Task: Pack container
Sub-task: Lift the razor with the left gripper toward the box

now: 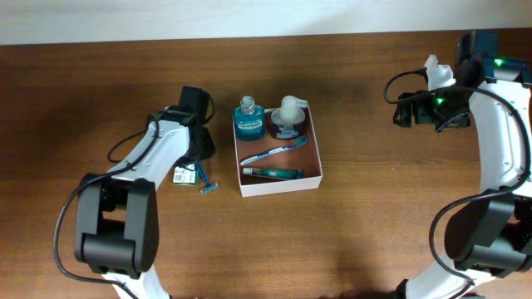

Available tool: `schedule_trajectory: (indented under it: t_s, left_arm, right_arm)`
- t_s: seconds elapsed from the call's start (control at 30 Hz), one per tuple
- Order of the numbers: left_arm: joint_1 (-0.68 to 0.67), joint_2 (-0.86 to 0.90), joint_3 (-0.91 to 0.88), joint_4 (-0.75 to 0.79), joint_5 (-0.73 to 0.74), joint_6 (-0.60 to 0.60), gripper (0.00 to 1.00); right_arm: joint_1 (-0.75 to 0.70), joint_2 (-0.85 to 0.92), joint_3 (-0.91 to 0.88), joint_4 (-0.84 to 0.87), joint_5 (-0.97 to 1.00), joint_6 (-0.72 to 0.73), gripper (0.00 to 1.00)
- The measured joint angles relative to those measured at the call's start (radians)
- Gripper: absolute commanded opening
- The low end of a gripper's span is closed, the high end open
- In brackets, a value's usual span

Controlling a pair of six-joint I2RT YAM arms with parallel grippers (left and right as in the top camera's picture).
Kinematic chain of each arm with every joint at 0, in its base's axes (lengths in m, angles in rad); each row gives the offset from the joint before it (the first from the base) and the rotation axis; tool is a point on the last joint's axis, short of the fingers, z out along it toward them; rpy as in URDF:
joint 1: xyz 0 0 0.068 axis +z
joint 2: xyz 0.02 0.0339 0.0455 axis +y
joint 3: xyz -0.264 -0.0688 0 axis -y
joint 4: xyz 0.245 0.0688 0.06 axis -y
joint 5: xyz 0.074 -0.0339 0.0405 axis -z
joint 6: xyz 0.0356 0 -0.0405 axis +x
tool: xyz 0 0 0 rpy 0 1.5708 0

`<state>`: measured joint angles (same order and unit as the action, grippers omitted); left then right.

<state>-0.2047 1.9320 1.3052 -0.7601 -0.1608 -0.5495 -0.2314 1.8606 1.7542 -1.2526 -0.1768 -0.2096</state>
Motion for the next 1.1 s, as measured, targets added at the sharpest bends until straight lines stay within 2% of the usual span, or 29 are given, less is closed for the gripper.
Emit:
schedule_trajectory:
  t_s: [0.1,0.17,0.27,0.67,0.83,0.93,1.1]
  left_arm:
    - [0.0,0.006,0.0,0.0,-0.001,0.003,0.18]
    - [0.0,0.006,0.0,0.002,0.0,0.006,0.16]
    - [0.0,0.006,0.0,0.004,0.0,0.004,0.08]
    - [0.0,0.006,0.01,-0.004,0.001,0.015,0.05]
    - [0.0,0.007,0.106,-0.08,0.001,0.056,0.05]
    - [0.0,-0.001,0.186,-0.117,0.003,0.068,0.0]
    - [-0.009,-0.079,0.249,-0.134,0.008,0.079,0.01]
  right_arm:
    - [0.0,0.0,0.0,0.0,0.0,0.001,0.98]
    - [0.0,0.0,0.0,0.0,0.0,0.0,0.98]
    - [0.0,0.0,0.0,0.0,0.0,0.0,0.98]
    - [0.0,0.0,0.0,0.0,0.0,0.0,0.99]
    - [0.0,0.0,0.0,0.0,0.0,0.0,0.98]
    - [0.0,0.0,0.0,0.0,0.0,0.001,0.99]
    - [0.0,0.0,0.0,0.0,0.0,0.001,0.98]
